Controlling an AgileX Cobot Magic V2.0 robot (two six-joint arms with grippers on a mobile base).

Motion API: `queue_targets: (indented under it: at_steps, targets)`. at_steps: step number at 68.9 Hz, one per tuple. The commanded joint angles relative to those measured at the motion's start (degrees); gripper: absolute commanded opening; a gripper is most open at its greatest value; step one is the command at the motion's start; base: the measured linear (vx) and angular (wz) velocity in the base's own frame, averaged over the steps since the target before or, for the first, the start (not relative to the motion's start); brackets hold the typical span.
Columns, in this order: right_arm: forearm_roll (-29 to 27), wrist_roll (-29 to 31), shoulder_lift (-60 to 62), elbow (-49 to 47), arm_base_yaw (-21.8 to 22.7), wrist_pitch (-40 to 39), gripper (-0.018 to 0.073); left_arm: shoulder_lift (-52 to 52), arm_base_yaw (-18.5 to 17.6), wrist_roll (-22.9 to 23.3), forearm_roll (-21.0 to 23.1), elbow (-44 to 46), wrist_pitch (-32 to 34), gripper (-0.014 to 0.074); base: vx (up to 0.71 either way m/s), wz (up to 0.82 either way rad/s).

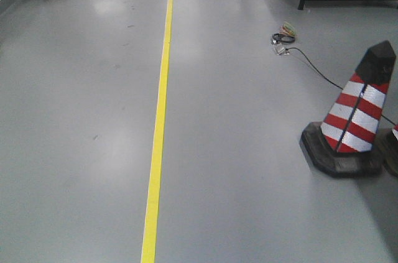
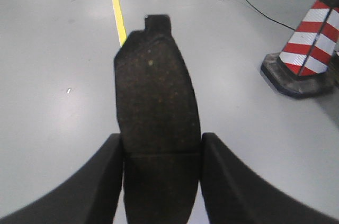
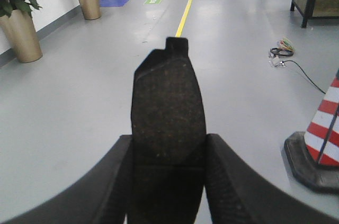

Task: Move and align brake pads A on conveyor
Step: 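Drive past the striped cones toward the black conveyor belt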

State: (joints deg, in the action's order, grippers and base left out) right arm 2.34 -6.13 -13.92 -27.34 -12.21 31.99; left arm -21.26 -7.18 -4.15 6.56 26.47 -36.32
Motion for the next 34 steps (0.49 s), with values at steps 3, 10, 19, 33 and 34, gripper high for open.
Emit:
queue_targets:
  at_steps: [3, 10, 19, 33, 34]
  targets:
    - [0.4, 0.32, -0.69, -1.6, 0.21, -5.42, -0.0011, -0.58, -0.27, 0.25, 0.64, 1.67, 5.26, -0.0006, 0.69, 0.01]
    - [0.4, 0.32, -0.69, -1.6, 0.21, -5.42, -0.0011, -0.58, -0.27, 0.25, 0.64, 1.67, 5.26, -0.0006, 0.68, -0.01]
    - [0.4, 0.32, -0.69, -1.6, 0.21, -5.37, -0.0011, -0.58, -0.27, 0.25, 0.64, 1.67, 5.26, -0.0006, 0.67, -0.03]
    - [0.4, 0.32, -0.69, -1.6, 0.21, -5.37, -0.0011, -0.58, -0.27, 0.25, 0.64, 1.67, 5.26, -0.0006, 0.63, -0.08]
    - [0.4, 0.32, -0.69, -1.6, 0.21, -5.37, -0.0011, -0.58, -0.27, 0.25, 0.64, 1.67, 5.31, -0.0006, 0.61, -0.09]
